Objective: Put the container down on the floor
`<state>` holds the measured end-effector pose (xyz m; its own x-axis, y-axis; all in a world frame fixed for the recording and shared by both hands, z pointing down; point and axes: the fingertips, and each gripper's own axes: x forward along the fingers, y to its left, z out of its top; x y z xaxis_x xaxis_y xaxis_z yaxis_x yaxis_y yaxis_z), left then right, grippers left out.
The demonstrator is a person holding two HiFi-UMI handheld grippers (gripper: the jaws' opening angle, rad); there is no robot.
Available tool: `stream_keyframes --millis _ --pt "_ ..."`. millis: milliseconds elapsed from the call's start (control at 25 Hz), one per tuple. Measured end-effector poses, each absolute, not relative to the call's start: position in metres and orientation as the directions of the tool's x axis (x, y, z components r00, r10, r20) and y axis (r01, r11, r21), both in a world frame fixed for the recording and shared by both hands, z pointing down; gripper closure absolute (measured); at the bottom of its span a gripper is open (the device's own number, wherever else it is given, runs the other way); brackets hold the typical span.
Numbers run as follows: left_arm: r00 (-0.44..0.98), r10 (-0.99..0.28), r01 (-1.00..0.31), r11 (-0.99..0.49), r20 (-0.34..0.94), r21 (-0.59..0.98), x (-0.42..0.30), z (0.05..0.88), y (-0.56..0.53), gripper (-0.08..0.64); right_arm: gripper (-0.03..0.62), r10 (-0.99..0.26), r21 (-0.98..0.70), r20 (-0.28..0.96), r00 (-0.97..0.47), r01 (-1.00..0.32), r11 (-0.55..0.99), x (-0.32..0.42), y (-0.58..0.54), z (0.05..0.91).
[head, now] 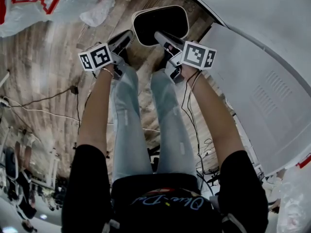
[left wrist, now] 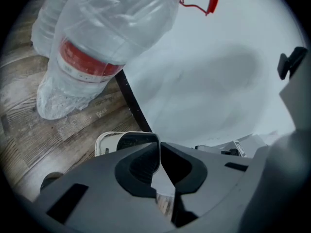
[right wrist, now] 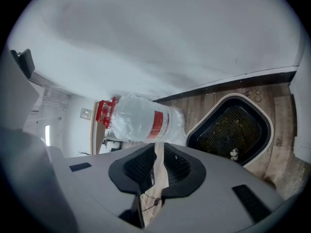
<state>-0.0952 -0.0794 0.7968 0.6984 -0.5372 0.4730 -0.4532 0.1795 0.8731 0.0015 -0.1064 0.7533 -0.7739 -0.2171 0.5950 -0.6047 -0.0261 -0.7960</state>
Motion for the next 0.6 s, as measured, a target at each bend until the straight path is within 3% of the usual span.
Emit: stream_keyframes --millis 200,600 --pt "0.715 -0.548 -0.47 0.084 0.434 0.879 -0.087 0.759 -0.092 0.551 0.578 -0.335 -0.78 0.604 -0.723 -0.623 -0.061 0.013 -0.12 0.731" --pt "0.72 -0.578 -0.54 -0.118 0.384 0.833 -0.073 0.662 -0.105 0.555 0.592 -0.5 -0.756 0.574 -0.649 -0.654 -0.019 0.038 -0.139 0.655"
